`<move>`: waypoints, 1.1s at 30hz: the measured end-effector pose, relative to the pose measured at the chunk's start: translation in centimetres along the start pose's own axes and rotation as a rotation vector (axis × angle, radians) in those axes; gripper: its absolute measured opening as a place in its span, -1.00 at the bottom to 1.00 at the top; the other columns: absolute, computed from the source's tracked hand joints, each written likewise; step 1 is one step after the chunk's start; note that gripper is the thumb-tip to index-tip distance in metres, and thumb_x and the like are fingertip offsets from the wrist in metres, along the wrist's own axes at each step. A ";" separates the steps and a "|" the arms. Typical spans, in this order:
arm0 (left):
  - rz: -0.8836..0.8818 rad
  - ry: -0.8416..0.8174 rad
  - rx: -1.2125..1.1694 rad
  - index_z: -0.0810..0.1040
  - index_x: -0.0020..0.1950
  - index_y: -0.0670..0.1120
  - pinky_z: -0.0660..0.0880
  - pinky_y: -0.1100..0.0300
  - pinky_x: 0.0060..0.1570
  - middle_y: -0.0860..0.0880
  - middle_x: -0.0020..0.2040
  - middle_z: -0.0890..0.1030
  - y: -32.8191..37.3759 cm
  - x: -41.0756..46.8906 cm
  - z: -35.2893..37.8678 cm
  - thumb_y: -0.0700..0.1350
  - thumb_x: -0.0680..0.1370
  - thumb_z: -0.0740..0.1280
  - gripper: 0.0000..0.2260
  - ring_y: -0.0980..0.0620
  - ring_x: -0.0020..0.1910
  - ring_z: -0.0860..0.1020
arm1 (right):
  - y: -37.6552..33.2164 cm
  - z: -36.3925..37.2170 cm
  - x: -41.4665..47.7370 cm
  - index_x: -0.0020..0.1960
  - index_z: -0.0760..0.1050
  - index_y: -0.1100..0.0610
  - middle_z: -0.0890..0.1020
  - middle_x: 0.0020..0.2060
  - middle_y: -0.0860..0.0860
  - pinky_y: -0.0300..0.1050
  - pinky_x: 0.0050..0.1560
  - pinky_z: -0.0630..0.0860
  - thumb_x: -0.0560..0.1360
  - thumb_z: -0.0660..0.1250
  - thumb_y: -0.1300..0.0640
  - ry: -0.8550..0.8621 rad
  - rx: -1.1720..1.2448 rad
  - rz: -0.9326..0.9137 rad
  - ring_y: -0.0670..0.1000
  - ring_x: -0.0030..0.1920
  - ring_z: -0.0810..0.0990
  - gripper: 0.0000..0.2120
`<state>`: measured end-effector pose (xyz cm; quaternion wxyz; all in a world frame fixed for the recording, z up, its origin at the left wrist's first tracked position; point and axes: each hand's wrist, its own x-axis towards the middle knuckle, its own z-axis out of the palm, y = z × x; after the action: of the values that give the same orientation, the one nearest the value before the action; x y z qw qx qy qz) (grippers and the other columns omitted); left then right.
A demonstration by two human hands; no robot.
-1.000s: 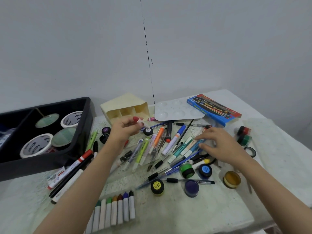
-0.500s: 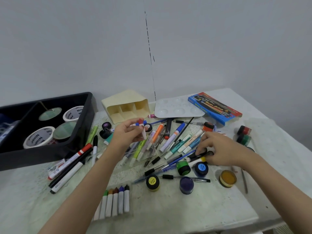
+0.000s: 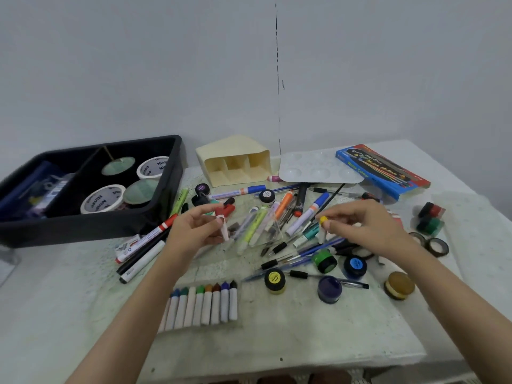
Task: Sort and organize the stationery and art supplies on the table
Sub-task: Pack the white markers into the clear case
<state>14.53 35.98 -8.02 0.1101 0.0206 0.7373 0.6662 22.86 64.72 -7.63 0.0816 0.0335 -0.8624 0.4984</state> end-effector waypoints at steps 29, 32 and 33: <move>0.251 0.088 0.663 0.59 0.15 0.13 0.37 0.33 -0.18 0.11 -0.09 0.49 -8.0 -8.2 -14.8 0.00 0.40 0.48 -0.68 0.14 -0.18 0.45 | -9.3 24.4 -2.1 -0.15 0.55 -0.02 0.65 -0.39 0.03 -0.29 -0.34 0.42 0.44 0.43 0.21 -0.024 0.214 0.055 -0.17 -0.45 0.45 -0.86; 0.279 0.060 0.690 0.59 0.18 0.12 0.39 0.29 -0.15 0.10 -0.10 0.48 -8.3 -8.1 -15.2 0.04 0.43 0.45 -0.68 0.16 -0.16 0.43 | -10.0 25.9 -1.7 -0.17 0.48 -0.07 0.65 -0.35 0.09 -0.25 -0.34 0.42 0.45 0.42 0.19 -0.022 0.153 0.064 -0.17 -0.46 0.44 -0.81; 0.290 0.045 0.708 0.58 0.19 0.12 0.40 0.28 -0.14 0.09 -0.10 0.47 -8.4 -8.1 -15.4 0.04 0.44 0.44 -0.67 0.16 -0.15 0.42 | -10.2 26.3 -1.6 -0.18 0.47 -0.08 0.65 -0.36 0.08 -0.22 -0.33 0.42 0.45 0.42 0.18 -0.033 0.138 0.064 -0.16 -0.46 0.44 -0.81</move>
<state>20.51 18.56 -13.84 -0.0154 0.1466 0.9134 0.3795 23.00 36.80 -12.04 0.0489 0.0198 -0.8279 0.5583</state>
